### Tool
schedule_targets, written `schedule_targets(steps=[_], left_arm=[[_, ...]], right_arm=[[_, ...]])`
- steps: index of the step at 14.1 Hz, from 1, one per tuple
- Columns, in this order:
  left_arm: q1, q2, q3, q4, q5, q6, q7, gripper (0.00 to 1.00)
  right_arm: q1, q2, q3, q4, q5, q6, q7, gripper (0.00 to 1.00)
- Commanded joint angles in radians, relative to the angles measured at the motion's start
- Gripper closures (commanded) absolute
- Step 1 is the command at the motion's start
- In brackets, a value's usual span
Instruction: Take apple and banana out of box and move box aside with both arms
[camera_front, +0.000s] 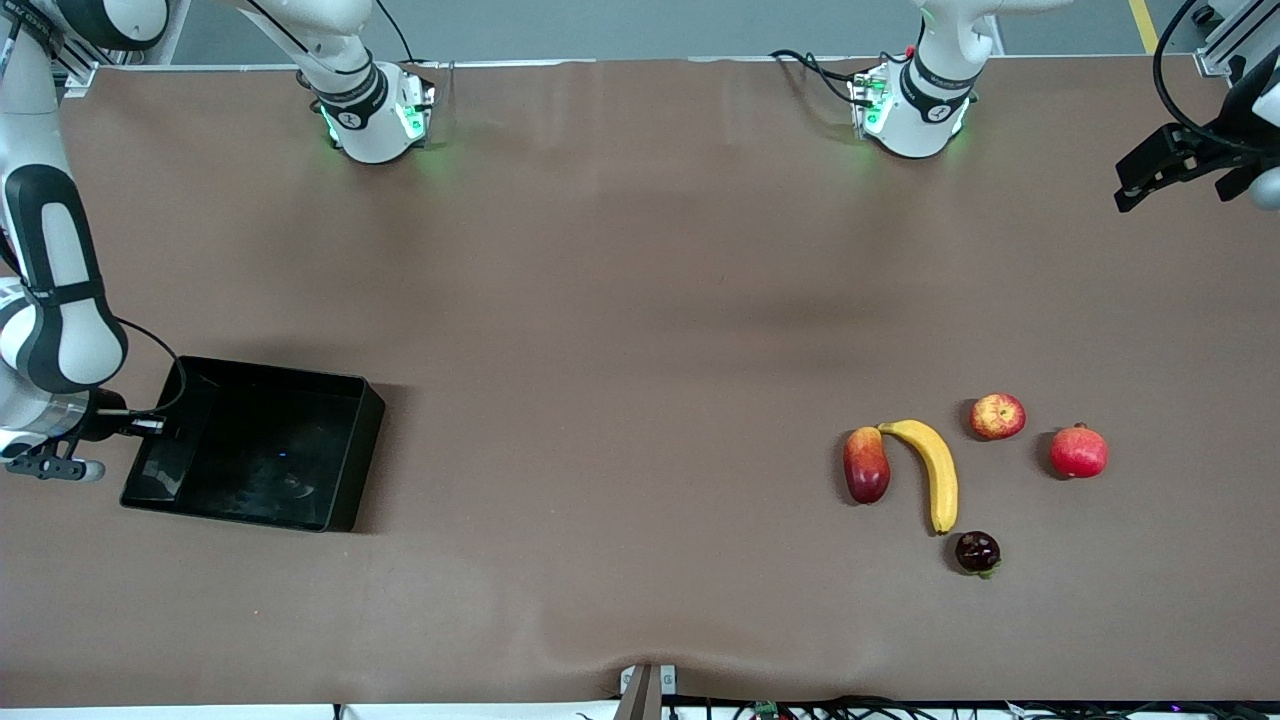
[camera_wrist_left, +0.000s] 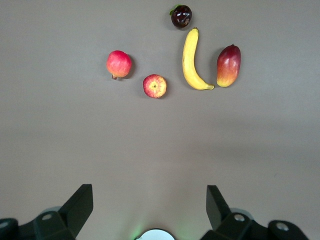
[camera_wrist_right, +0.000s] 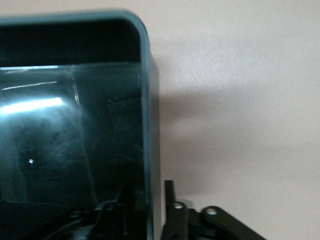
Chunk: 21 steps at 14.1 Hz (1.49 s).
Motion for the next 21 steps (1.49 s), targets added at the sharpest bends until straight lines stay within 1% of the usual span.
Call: schedule_targets(steps=[1, 3, 6, 7, 9, 11, 14, 15, 17, 18, 21], left_arm=[[0.001, 0.005, 0.009, 0.004, -0.007, 0.014, 0.016, 0.00], [0.003, 0.022, 0.010, 0.006, -0.009, 0.014, 0.017, 0.00], [0.001, 0.044, 0.010, 0.032, -0.004, 0.014, 0.017, 0.00], [0.001, 0.044, 0.010, 0.032, -0.003, 0.014, 0.017, 0.00], [0.001, 0.044, 0.010, 0.034, 0.000, 0.014, 0.014, 0.00], [0.003, 0.044, 0.012, 0.034, 0.000, 0.014, 0.017, 0.00], [0.009, 0.044, 0.013, 0.034, -0.004, 0.012, 0.023, 0.00], [0.012, 0.044, 0.015, 0.035, -0.009, 0.012, 0.023, 0.00], [0.041, 0.042, 0.013, 0.035, -0.014, 0.010, 0.032, 0.00], [0.043, 0.042, 0.013, 0.037, -0.014, 0.007, 0.043, 0.00], [0.040, 0.041, 0.013, 0.037, -0.014, 0.004, 0.051, 0.00]], right_arm=[[0.005, -0.052, 0.021, 0.030, 0.012, -0.018, -0.050, 0.00], [0.047, -0.114, 0.019, 0.044, 0.011, -0.020, -0.094, 0.00], [0.125, -0.203, 0.015, 0.044, -0.006, -0.026, -0.085, 0.00], [0.151, -0.229, 0.013, 0.040, -0.022, -0.047, -0.076, 0.00], [0.192, -0.276, 0.013, 0.039, -0.051, -0.142, 0.042, 0.00], [0.237, -0.348, 0.018, 0.038, -0.116, -0.240, 0.146, 0.00], [0.295, -0.460, 0.019, 0.032, -0.118, -0.399, 0.217, 0.00], [0.315, -0.508, 0.019, 0.014, -0.118, -0.436, 0.231, 0.00], [0.343, -0.583, 0.022, -0.008, -0.118, -0.504, 0.342, 0.00], [0.364, -0.612, 0.019, -0.007, -0.118, -0.542, 0.366, 0.00], [0.361, -0.669, 0.012, 0.003, -0.117, -0.620, 0.372, 0.00]])
